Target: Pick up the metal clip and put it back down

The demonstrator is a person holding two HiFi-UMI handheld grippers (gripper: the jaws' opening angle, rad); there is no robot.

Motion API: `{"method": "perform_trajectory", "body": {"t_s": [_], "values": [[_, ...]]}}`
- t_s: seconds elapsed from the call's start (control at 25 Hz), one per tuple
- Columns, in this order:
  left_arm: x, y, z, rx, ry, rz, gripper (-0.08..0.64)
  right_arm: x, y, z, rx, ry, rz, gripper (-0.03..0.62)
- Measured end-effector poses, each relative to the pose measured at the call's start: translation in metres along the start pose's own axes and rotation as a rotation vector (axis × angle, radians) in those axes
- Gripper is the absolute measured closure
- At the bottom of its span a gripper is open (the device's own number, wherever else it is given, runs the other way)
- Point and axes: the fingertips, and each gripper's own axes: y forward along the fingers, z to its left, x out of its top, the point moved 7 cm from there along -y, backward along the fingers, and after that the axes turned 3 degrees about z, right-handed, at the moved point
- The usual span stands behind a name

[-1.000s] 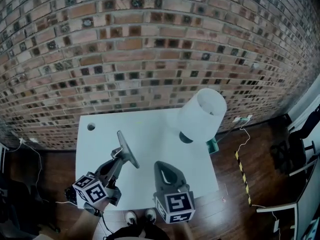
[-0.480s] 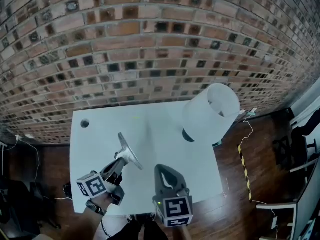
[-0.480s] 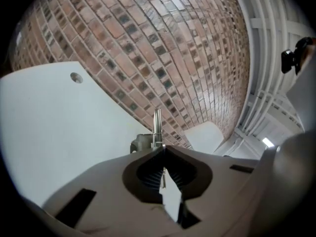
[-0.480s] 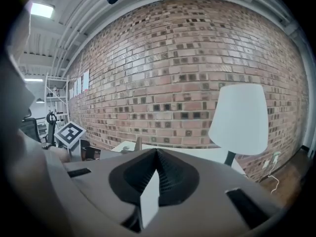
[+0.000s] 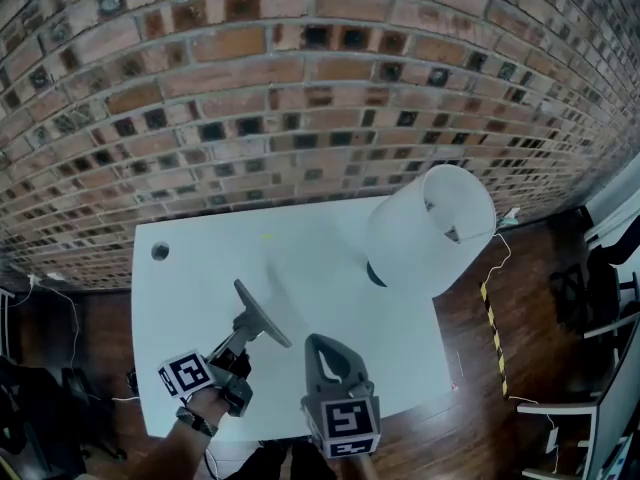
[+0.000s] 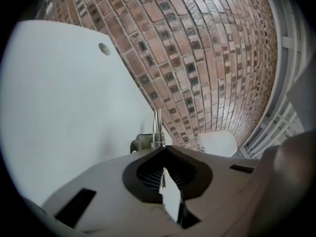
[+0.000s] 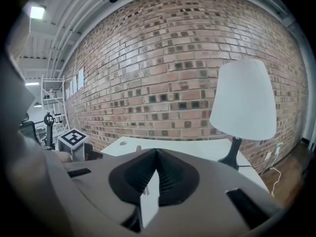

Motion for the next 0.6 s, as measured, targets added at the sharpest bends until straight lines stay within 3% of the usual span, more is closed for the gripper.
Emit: {"method": "perform_trajectory", "body": {"t_s": [0.24, 0.6], "values": [[-0.018, 0.012, 0.026, 0.038, -0.183, 0.024, 0.557, -0.008, 0.008, -0.003, 0.008, 0.027, 0.014, 0.596], [-0.026, 0.019, 0.044, 0.082, -0.268, 0.014, 0.557, -0.016, 0.011, -0.015, 0.002, 0.071, 0.025, 0.596]]}}
